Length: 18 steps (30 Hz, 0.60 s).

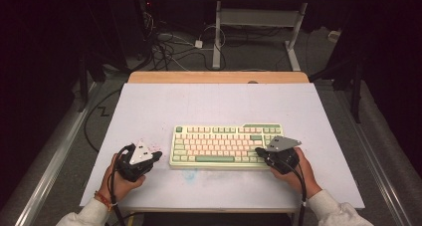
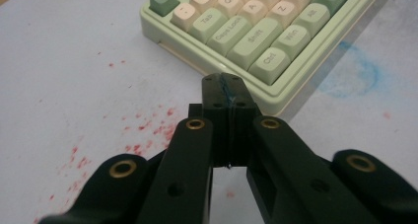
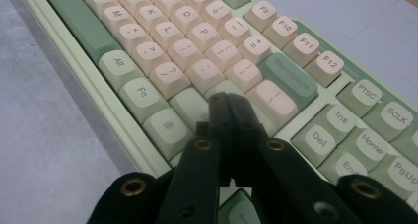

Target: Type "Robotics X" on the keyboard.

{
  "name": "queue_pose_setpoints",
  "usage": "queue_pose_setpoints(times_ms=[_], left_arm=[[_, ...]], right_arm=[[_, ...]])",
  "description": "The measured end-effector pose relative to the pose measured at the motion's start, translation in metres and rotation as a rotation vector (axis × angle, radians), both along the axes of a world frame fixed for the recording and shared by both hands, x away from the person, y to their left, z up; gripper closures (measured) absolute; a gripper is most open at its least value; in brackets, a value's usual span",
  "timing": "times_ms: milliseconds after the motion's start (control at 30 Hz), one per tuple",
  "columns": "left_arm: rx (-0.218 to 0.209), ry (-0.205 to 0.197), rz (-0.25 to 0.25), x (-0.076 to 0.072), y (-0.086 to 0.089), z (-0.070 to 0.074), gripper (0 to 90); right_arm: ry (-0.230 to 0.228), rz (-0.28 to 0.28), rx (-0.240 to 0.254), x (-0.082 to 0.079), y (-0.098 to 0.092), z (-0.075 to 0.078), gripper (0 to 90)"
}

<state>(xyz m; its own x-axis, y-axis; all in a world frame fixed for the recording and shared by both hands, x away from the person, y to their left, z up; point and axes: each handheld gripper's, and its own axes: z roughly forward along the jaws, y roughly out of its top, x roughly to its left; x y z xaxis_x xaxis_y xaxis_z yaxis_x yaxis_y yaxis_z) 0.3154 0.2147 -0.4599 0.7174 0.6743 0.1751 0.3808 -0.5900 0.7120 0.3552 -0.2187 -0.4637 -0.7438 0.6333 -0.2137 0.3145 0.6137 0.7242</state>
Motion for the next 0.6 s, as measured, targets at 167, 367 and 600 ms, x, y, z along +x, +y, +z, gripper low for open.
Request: queue_pose_setpoints(times_ms=[167, 367, 600], left_arm=[[0.006, 0.003, -0.014, 0.01, -0.012, 0.005, 87.0], [-0.012, 0.006, -0.064, 0.025, -0.032, 0.013, 87.0], [-0.003, 0.014, -0.101, 0.044, -0.059, 0.019, 87.0]], right_arm=[[-0.003, -0.003, -0.002, -0.001, 0.001, 0.0, 90.0], [-0.009, -0.007, -0.003, -0.002, 0.001, -0.001, 90.0], [-0.009, -0.008, -0.001, -0.002, 0.001, -0.001, 90.0]])
